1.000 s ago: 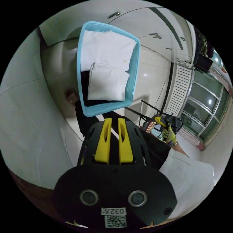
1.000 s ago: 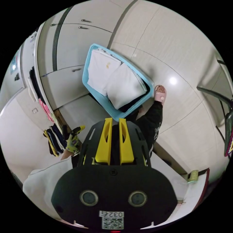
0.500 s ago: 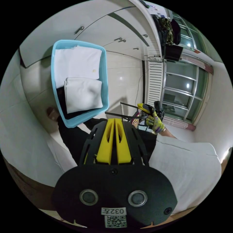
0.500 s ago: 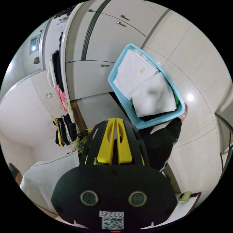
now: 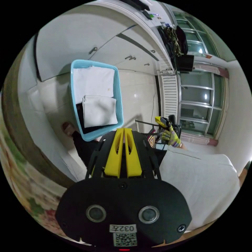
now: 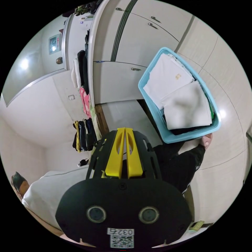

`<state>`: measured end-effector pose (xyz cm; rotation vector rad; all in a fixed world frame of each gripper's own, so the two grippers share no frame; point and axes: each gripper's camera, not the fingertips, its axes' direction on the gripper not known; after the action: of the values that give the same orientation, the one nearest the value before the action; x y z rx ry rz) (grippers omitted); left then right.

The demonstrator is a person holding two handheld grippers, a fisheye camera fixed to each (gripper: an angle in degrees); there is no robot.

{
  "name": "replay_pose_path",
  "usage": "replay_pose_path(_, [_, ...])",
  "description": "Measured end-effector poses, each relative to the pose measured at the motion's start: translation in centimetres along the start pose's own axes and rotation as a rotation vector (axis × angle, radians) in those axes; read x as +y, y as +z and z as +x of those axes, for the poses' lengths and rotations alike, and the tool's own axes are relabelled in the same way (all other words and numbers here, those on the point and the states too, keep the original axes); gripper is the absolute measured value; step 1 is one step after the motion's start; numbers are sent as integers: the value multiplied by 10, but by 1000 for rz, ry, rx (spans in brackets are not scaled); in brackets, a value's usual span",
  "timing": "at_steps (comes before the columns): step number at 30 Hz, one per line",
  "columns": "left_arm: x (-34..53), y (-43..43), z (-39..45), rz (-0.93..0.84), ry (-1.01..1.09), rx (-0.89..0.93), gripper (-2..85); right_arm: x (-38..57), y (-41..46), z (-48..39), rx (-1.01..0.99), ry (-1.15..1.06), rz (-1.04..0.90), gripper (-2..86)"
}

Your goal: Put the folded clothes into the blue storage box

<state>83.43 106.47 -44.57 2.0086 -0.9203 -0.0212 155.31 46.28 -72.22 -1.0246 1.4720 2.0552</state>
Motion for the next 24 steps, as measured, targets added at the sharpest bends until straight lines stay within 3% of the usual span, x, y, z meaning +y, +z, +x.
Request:
replay_pose_path(5, [56,17,6,173,-123,82,-9,14,-38,21,-58,-58,48,-10])
replay_pose_path(11, [102,50,13,245,-149,101,-9,47,-65,66,-125,-29,44,-10])
replay_pose_path(24, [159,116,21,231,-100,88,-9,119,-77,119,-263,-8,129,-10])
